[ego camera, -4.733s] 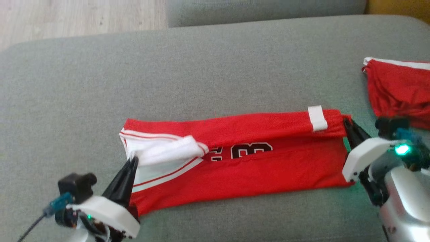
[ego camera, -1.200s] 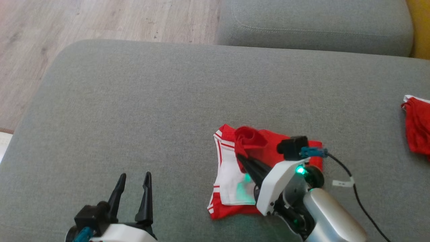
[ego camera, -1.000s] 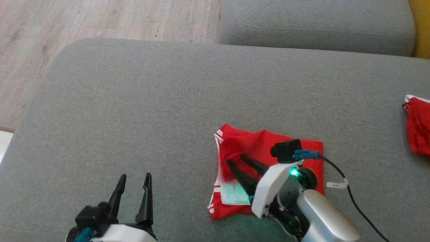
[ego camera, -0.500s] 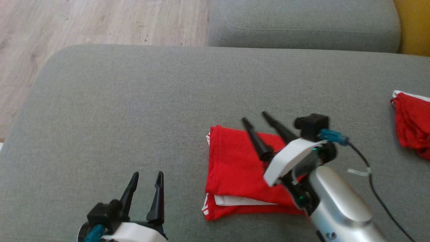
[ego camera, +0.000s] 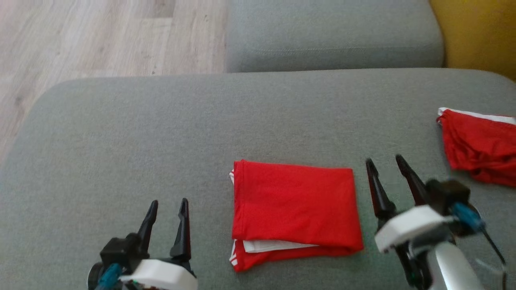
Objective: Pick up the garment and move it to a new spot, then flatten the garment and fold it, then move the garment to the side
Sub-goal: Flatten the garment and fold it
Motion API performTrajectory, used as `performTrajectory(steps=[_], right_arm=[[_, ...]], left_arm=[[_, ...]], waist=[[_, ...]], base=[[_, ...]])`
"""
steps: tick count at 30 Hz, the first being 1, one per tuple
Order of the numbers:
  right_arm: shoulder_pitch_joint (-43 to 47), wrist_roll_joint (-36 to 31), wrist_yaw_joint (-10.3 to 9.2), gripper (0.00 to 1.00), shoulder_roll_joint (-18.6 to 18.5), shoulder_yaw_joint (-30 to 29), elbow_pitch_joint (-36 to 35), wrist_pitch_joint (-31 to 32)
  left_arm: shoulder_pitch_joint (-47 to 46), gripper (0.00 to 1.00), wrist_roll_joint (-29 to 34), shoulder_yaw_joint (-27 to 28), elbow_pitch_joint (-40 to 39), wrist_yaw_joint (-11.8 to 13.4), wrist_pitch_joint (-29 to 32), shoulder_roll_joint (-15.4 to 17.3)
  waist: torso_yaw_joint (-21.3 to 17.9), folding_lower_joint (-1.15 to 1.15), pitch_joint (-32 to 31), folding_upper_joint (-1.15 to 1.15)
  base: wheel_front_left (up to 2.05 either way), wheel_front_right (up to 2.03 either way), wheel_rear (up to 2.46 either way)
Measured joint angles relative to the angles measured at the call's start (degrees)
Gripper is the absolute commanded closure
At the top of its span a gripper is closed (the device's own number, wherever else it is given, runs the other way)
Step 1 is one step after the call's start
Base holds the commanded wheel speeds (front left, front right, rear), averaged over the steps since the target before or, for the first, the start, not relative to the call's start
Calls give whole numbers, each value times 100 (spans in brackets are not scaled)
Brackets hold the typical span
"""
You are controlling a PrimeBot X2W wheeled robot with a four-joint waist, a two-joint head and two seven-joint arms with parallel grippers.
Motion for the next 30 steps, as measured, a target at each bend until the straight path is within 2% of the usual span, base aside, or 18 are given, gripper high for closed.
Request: performTrajectory(steps=[2, 9, 30], right_arm=[[449, -1, 0, 0, 29, -170, -281, -38], [1185, 86, 0, 0, 45, -304, -502, -130], [1223, 113, 0, 0, 59, -225, -430, -168]], left_arm=[[105, 0, -10, 111, 45, 41, -52, 8], [578, 0, -10, 235, 144, 48, -148, 80], [671, 0, -8, 342, 302, -12, -169, 116]], waist=[[-69, 0, -90, 0], [-194, -1, -220, 0], [-141, 0, -228, 0]], base=[[0, 0, 0], [0, 0, 0], [0, 0, 0]])
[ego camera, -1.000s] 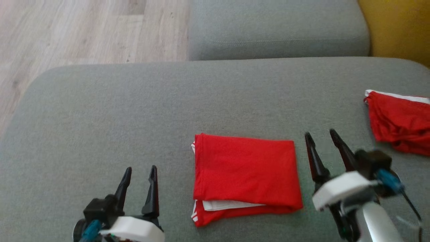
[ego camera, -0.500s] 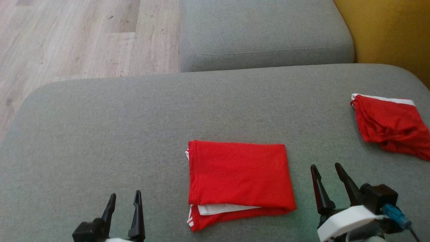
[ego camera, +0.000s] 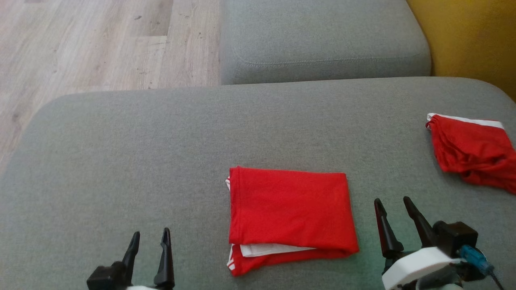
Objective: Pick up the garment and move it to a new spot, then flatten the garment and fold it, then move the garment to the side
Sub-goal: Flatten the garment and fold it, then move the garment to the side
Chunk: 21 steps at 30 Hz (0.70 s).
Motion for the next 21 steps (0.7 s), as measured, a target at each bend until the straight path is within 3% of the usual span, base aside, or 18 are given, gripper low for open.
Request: performTrajectory(steps=[8, 21], right_arm=[[-36, -224, 0, 0, 0, -16, 47, 209], [-1210, -426, 0, 0, -2, -130, 1162, 2111]], left_arm=[[1, 0, 1, -1, -5, 1, 0, 1], [-65, 0, 62, -38, 22, -7, 1, -27]], waist=[[55, 0, 76, 0], [453, 1, 331, 0]], base=[[0, 0, 0], [0, 0, 0]])
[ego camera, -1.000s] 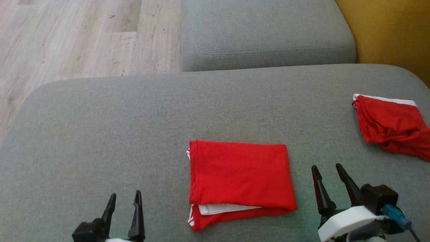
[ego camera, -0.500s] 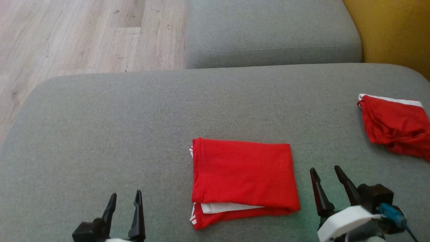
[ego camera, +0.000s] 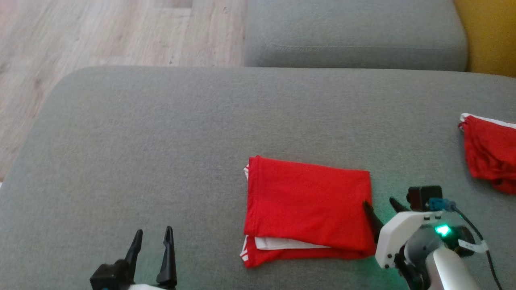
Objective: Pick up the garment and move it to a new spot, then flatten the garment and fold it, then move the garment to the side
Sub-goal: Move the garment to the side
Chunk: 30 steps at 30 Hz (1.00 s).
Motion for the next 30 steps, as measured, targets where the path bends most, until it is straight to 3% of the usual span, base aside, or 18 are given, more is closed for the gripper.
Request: performTrajectory(steps=[9, 10, 11, 12, 13, 15, 16, 22, 30], right_arm=[[-277, 371, 0, 0, -2, -34, 803, 140], [-354, 444, 0, 9, -2, -22, 871, 140], [-414, 530, 0, 9, -4, -5, 926, 140], [-465, 610, 0, 39, -9, 13, 978, 141], [-498, 689, 0, 57, -15, 42, 1013, 141], [-575, 787, 0, 91, -15, 105, 1102, 141], [-611, 791, 1, 100, -14, 138, 1123, 133], [-810, 716, 1, 100, 7, 180, 1190, -69], [-1264, 138, 1, 100, -22, -265, 710, -221]], left_arm=[[-96, 0, 41, -9, 154, -93, 0, -110], [-124, 0, 41, -7, 157, -93, 0, -114], [-142, 0, 42, -7, 159, -97, 0, -116], [-148, 0, 43, -3, 163, -100, -1, -120], [-147, 0, 58, -3, 167, -101, -1, -127], [-147, 0, 84, 0, 171, -100, -1, -135], [-148, 0, 91, 4, 170, -100, -1, -137], [-148, 0, 100, 44, 143, -99, -30, -131], [-316, 0, 194, 125, 32, -94, -33, -125]], waist=[[327, 0, 286, 0], [348, 0, 309, 0], [363, 0, 330, 0], [373, 0, 349, 0], [376, 0, 366, 0], [359, -1, 394, 0], [338, 0, 404, 0], [31, -1, 464, 0], [-821, 0, 662, 0]], base=[[0, 0, 0], [0, 0, 0], [0, 0, 0], [0, 0, 0], [0, 0, 0], [0, 0, 0], [0, 0, 0], [0, 0, 0], [0, 0, 0]])
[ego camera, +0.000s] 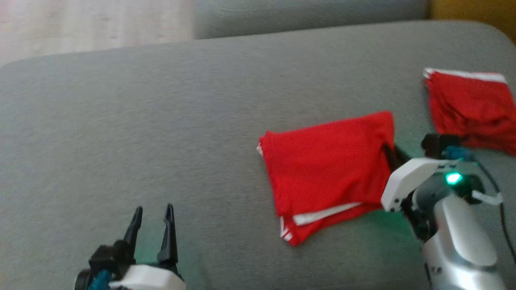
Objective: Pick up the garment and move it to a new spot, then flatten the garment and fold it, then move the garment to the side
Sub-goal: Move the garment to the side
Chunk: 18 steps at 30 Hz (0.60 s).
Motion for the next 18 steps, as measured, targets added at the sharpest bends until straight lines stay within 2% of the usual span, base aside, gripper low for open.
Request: performTrajectory(steps=[6, 12, 18], right_arm=[[-224, -98, 0, 100, -140, -268, -477, 1], [-491, -94, 0, 100, -142, -293, -632, -29], [-776, -62, 0, 100, -124, -172, -572, -136]], left_arm=[[-405, 0, 140, 40, -70, -45, 19, 52], [-794, 0, 293, -37, -146, -55, 234, 188], [-974, 0, 350, -103, -208, -86, 370, 233]], waist=[[-813, 0, 315, 0], [-1599, 1, 702, 0], [-2118, 1, 1087, 0]], base=[[0, 0, 0], [0, 0, 0], [0, 0, 0]])
